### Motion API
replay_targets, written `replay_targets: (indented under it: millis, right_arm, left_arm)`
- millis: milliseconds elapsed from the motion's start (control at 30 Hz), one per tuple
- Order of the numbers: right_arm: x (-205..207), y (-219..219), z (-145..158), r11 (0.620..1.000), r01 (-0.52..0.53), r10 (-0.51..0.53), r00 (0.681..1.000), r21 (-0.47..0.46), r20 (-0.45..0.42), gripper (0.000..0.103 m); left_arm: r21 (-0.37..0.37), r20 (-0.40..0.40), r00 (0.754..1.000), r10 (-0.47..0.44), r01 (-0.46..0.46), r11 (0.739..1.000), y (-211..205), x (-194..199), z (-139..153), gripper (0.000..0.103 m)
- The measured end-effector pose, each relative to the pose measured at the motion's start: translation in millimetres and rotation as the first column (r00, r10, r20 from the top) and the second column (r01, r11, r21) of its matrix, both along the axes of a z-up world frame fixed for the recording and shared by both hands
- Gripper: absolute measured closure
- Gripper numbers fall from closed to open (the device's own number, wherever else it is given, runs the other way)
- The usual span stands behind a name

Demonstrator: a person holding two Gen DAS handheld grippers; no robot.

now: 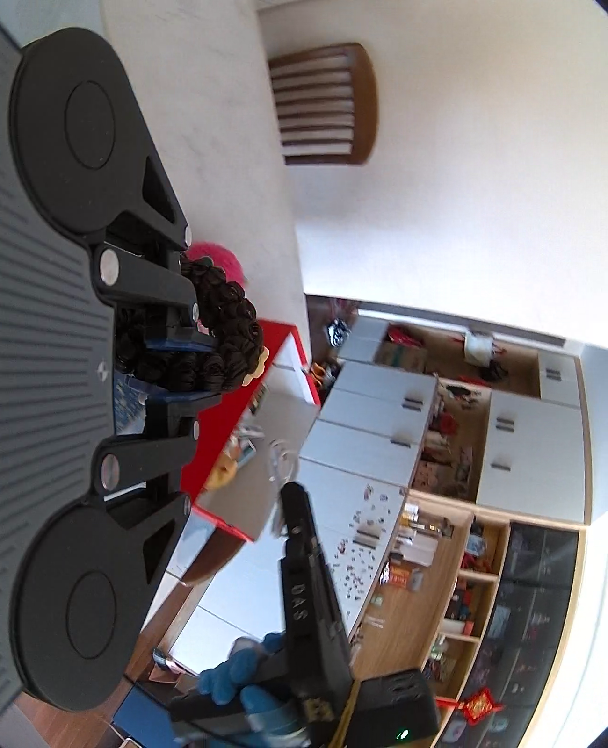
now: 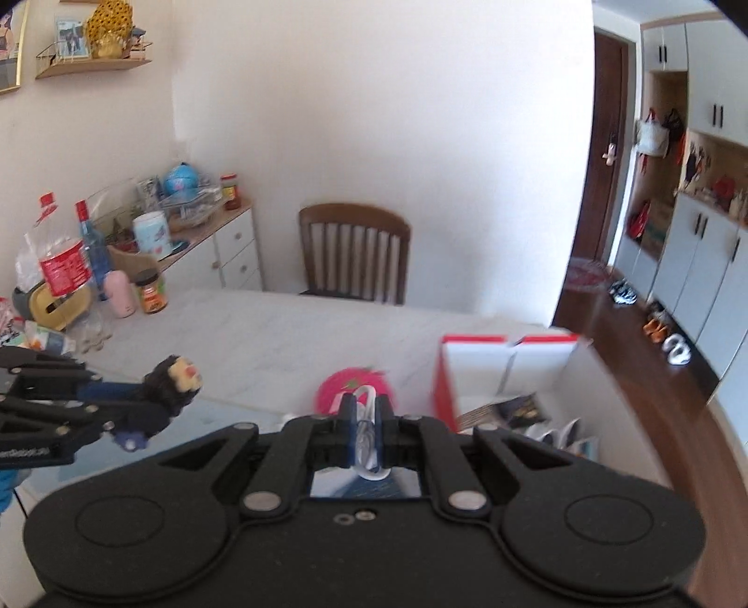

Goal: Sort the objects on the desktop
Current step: 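Carry bracelet and cable into the red box and open both tools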

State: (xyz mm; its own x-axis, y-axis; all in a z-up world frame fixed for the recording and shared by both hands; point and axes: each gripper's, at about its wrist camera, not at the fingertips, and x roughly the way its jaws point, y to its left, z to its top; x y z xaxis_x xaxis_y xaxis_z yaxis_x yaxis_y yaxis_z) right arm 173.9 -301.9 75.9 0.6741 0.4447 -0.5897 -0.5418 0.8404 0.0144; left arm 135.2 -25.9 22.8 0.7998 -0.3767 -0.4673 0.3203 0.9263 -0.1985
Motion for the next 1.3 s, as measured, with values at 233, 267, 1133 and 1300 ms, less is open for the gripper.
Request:
replay_targets:
  millis: [233,267,1133,1300]
  right_arm:
    - [40,-56,3,1.000,-0.001,0.001,1.000,-0.009,0.011,0.000]
    - [48,-65,0,1.000,-0.009,0.009,1.000,-0.013,0.006,0.000]
    - [208,-130,-117,0.978,-0.195,0.169,0.949,-0.075,-0.268,0.000]
    - [207,-120,-132,0.964,-0.230,0.178,0.932,-0.136,-0.314,0.000]
  left_arm:
    - [0.012,0.010,0.999,-0.048,0.048,0.999,-56,35,6,0.088]
    - [0.018,0.001,0.999,-0.054,0.054,0.998,-68,43,4,0.088]
    - [0.213,-0.374,0.927,-0.013,0.100,0.972,-225,227,-91,0.088]
    - [0.239,-0.433,0.901,-0.011,0.127,0.963,-230,236,-109,0.088]
